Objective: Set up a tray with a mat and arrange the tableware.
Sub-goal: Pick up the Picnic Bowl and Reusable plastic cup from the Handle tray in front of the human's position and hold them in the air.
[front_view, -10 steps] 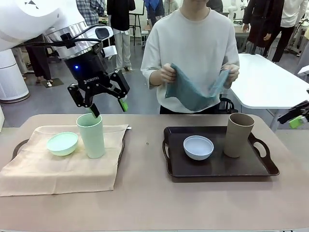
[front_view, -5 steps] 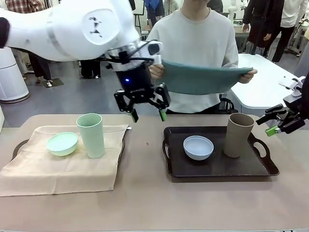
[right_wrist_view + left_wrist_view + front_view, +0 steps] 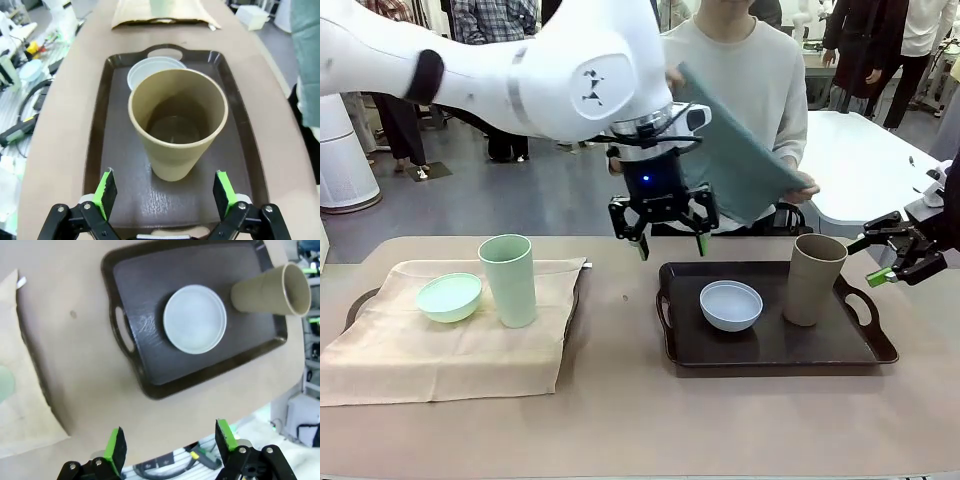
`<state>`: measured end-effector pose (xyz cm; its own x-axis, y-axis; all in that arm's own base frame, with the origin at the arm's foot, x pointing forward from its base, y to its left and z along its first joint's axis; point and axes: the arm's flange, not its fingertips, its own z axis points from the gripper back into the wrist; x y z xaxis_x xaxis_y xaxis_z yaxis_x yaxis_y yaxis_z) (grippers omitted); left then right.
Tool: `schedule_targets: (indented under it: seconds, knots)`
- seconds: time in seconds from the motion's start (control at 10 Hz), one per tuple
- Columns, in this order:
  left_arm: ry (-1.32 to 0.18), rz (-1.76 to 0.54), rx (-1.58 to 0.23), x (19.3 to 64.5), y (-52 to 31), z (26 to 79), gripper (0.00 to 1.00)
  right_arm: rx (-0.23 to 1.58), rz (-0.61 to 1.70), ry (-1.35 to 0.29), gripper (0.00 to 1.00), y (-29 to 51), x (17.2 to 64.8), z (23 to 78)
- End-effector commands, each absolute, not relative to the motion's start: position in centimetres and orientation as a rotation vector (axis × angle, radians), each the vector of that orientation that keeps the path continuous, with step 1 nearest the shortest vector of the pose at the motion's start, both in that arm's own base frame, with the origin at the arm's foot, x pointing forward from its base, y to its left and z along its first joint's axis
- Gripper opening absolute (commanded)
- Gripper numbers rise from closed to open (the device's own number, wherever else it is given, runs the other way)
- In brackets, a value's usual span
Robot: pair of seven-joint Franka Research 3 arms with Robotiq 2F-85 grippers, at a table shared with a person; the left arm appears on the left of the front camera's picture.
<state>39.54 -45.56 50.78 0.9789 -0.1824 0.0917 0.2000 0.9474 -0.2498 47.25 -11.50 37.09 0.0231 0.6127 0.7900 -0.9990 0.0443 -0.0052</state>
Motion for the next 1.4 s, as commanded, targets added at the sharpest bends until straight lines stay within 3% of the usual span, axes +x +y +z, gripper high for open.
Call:
schedule_targets:
  seconds: [0.0,0.1,0.5,0.8,1.3]
  knots:
    - [-0.129,-0.132,-0.246,40.4,-46.8,50.9,0.93,0.646,1.352,-0.784,1.00,-11.4,47.3,36.1]
    - [-0.068,-0.195,-0.261,39.5,-45.6,50.8,0.93,0.687,1.413,-0.726,1.00,-11.5,47.3,37.1]
    - [-0.068,-0.195,-0.261,39.5,-45.6,50.8,0.93,0.687,1.413,-0.726,1.00,-11.5,47.3,37.1]
    - [-0.078,-0.109,-0.201,41.8,-48.3,49.3,0.93,0.687,1.343,-0.853,1.00,-11.1,49.8,34.5]
    - [-0.103,-0.126,-0.122,45.0,-49.3,47.0,0.93,0.685,1.314,-0.761,1.00,-12.1,49.5,32.2]
